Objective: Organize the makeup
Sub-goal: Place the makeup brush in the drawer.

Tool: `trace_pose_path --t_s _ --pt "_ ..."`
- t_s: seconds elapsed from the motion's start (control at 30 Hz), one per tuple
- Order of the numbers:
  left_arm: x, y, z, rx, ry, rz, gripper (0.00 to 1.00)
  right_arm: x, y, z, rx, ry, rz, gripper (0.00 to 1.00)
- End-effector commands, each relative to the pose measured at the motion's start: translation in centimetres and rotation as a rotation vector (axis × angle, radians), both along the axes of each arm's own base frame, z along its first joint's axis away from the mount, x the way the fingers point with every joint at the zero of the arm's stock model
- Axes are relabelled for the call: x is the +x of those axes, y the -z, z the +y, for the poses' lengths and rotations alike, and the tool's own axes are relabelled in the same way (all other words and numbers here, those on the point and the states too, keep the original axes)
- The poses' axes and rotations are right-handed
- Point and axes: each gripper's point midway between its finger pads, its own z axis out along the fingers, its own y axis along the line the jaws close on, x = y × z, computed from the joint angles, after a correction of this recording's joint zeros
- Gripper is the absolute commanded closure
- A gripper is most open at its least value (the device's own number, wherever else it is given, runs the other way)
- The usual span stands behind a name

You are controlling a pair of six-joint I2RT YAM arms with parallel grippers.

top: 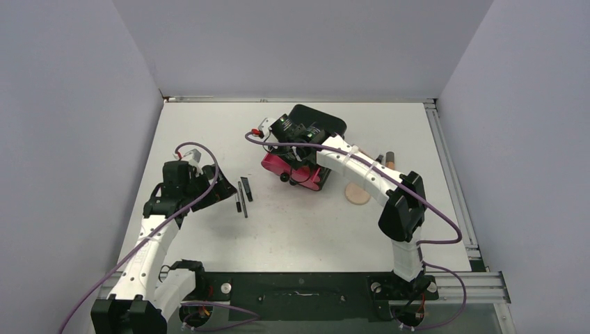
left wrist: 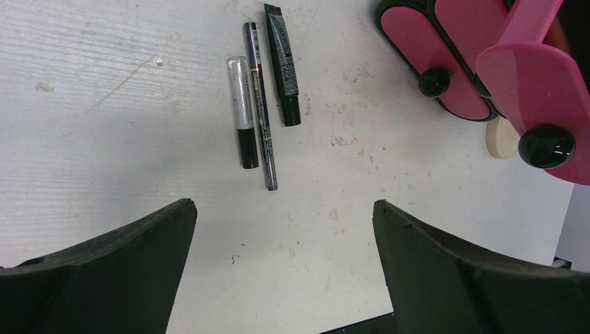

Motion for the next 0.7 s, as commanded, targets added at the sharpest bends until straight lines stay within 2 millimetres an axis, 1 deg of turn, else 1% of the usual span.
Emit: trace_pose_path --t_s 0.0,0.13,0.23,0.3,0.4,0.57,0.6,0.63,0.67 --pt "0.7 -0.7 -0.3 -0.012 0.016 -0.046 0.04 0.8 -1.2 0.3 0.005 0.004 -0.046 0.82" --pt "0.7 -0.6 -0.4 -0.013 0.022 -0.042 0.04 0.7 -1.3 0.5 0.015 0.005 -0.042 0.82" --pt "0.6 -0.3 -0.6 -0.019 0.031 -0.033 0.04 0.6 -2.0 1.1 0.058 0.0 -0.042 0.82" --pt "0.6 -0.2 -0.8 -0.024 0.041 -0.024 0.04 0.4 -2.9 1.8 0.107 -0.014 -0.044 0.82" --pt "0.6 0.4 -0.9 -0.024 0.047 0.0 0.03 0.3 -4.9 2.6 0.183 -0.021 -0.065 0.81" --pt "0.5 1.5 -1.1 -0.018 0.056 0.054 0.0 0.0 -8.7 3.1 0.319 -0.008 -0.121 0.78" --pt "0.5 1.8 -1.0 -0.015 0.054 0.068 0.0 -0.2 -9.8 3.1 0.356 -0.001 -0.137 0.77" --pt "0.5 2.0 -0.9 -0.005 0.049 0.082 0.06 -0.2 -10.7 3.1 0.39 0.01 -0.154 0.76" --pt "0.4 2.4 -0.7 0.005 0.045 0.1 0.08 -0.1 -11.5 2.9 0.422 0.033 -0.174 0.75"
